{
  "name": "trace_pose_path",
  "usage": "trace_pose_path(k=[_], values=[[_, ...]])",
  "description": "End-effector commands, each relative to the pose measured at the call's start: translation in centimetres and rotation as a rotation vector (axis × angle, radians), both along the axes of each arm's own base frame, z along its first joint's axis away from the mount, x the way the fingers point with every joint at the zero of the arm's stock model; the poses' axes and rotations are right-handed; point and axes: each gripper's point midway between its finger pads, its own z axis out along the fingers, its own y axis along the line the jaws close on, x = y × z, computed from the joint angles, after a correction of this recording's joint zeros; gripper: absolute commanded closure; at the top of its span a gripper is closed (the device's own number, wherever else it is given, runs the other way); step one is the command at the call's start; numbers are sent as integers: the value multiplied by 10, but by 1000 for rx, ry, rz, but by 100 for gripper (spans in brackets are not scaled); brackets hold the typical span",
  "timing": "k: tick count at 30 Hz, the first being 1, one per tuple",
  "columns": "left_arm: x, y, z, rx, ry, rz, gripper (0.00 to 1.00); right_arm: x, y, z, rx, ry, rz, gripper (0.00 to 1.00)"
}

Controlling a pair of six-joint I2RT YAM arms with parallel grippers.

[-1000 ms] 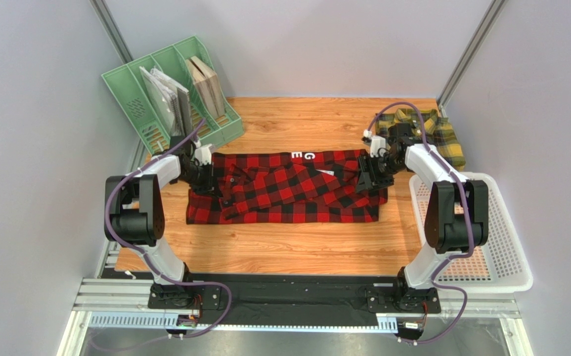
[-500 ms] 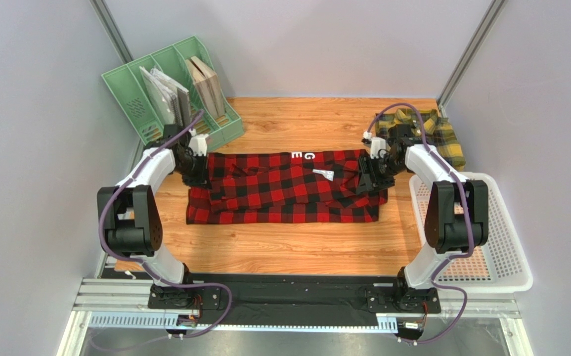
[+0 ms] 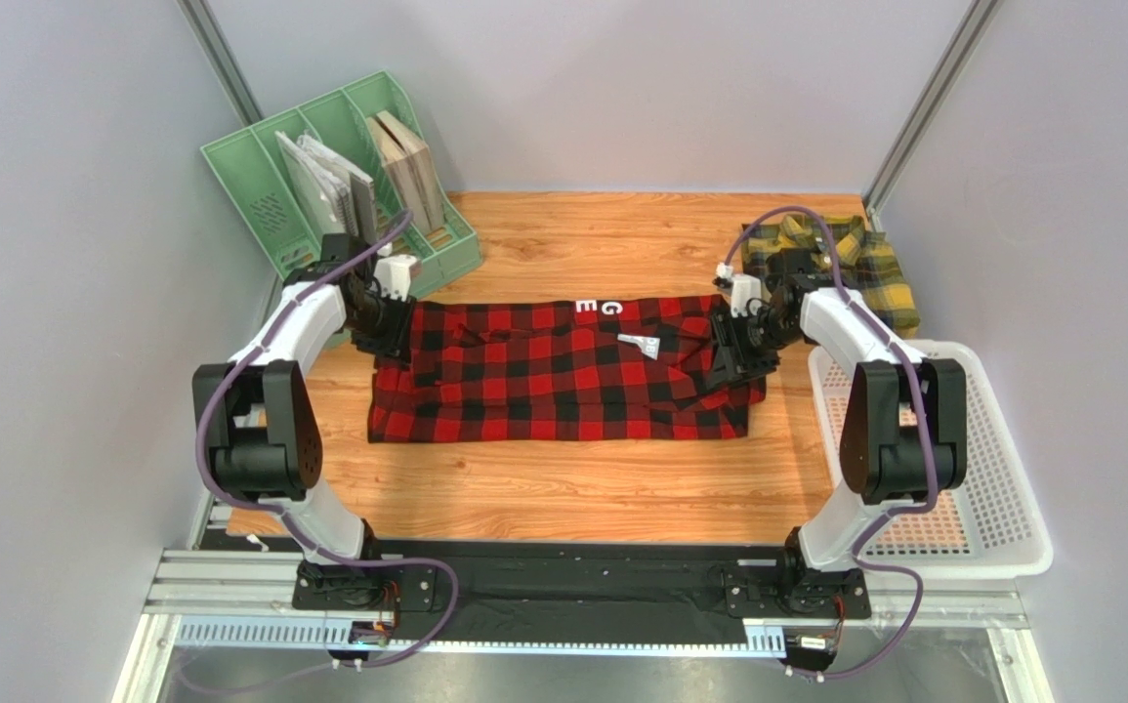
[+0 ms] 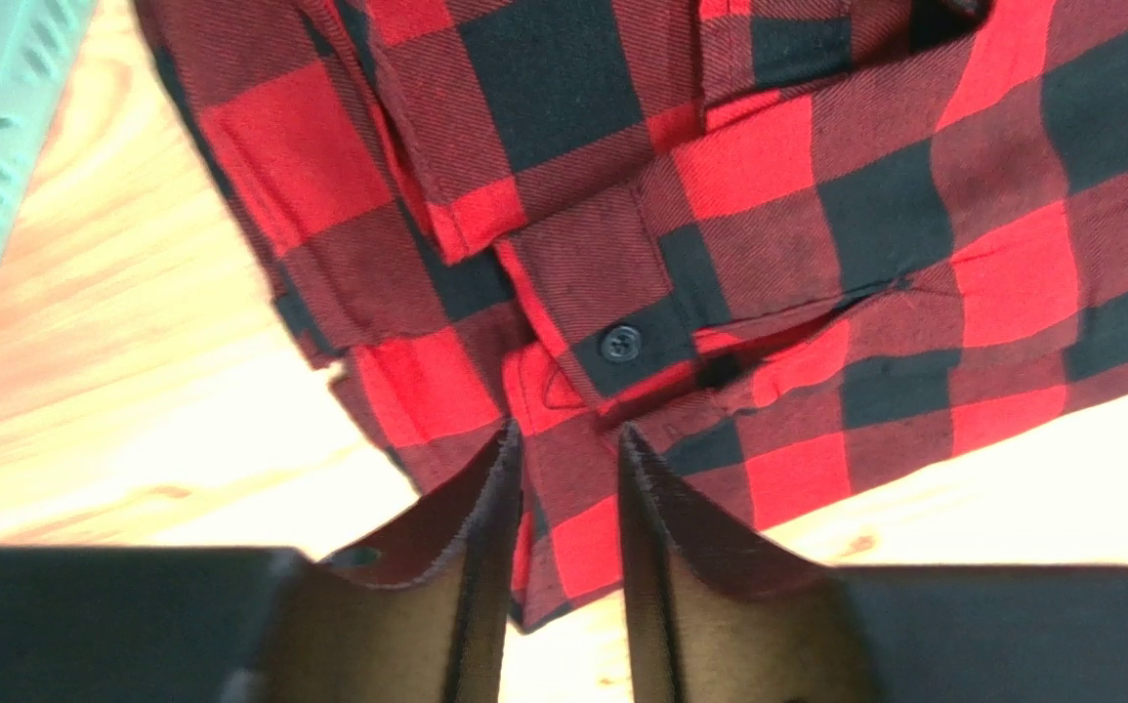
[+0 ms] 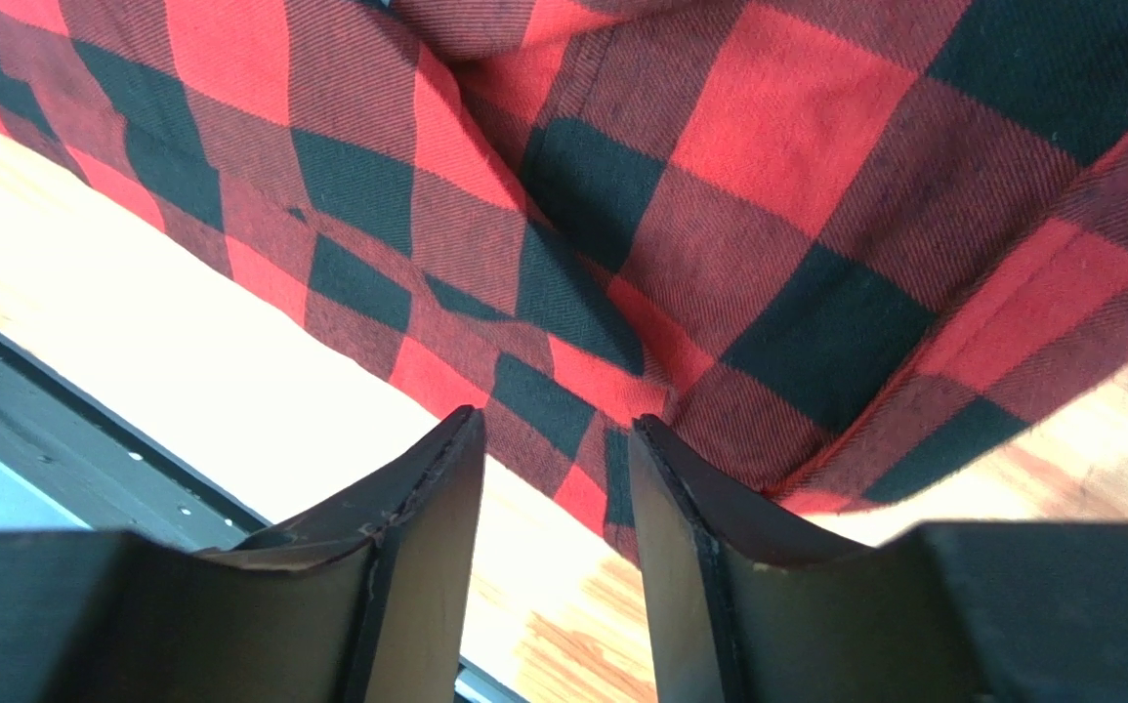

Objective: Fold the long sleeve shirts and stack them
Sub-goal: Fold the shirt

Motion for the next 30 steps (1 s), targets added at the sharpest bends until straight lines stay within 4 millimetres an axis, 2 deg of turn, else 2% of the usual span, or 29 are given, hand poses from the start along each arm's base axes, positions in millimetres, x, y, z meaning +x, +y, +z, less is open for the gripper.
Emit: trace_pose_path(k=[1,2,3,5,8,9,11,12,13,15,16,18,19,20,21,22,23,27,30], values=[[-2,-10,29,138,-196,-286,55,-1,4,17,-48,-97,52,55],[-6,-14,30,154,-212,-344,54,-1,5,15,-73,-104,62,55],[-11,-25,33,173,-244,-411,38,0,4,15,-87,-107,63,56],[-10,-28,36,248,-293,-506,35,4,1,14,-128,-115,59,56],[-2,-41,59,258,-412,-582,34,12,-7,23,-173,-142,32,57],[8,-41,90,270,-546,-561,34,15,-8,34,-179,-178,24,57],[11,-52,130,240,-713,-572,30,16,-9,53,-178,-238,21,57],[14,-56,165,237,-852,-556,26,16,-10,69,-176,-295,20,56],[13,-61,178,215,-905,-555,1,17,-9,76,-175,-328,30,55],[6,-74,195,124,-938,-540,1,16,-8,86,-164,-368,42,50],[0,-84,194,86,-930,-615,1,15,-6,87,-154,-367,46,49],[-8,-91,166,107,-795,-749,1,11,-4,80,-142,-330,55,49],[-7,-87,153,140,-729,-760,1,11,-4,71,-145,-294,49,51],[-7,-86,127,127,-603,-783,2,10,-4,66,-150,-272,45,52],[-7,-84,114,138,-554,-823,10,9,-4,60,-157,-255,43,53],[-6,-82,102,148,-507,-839,15,8,-6,49,-183,-225,44,54],[-5,-81,81,145,-446,-859,17,9,-7,44,-196,-220,45,55],[3,-77,39,208,-338,-916,22,14,-12,24,-248,-183,36,57],[11,-66,9,275,-255,-924,23,18,-15,10,-282,-157,35,58]])
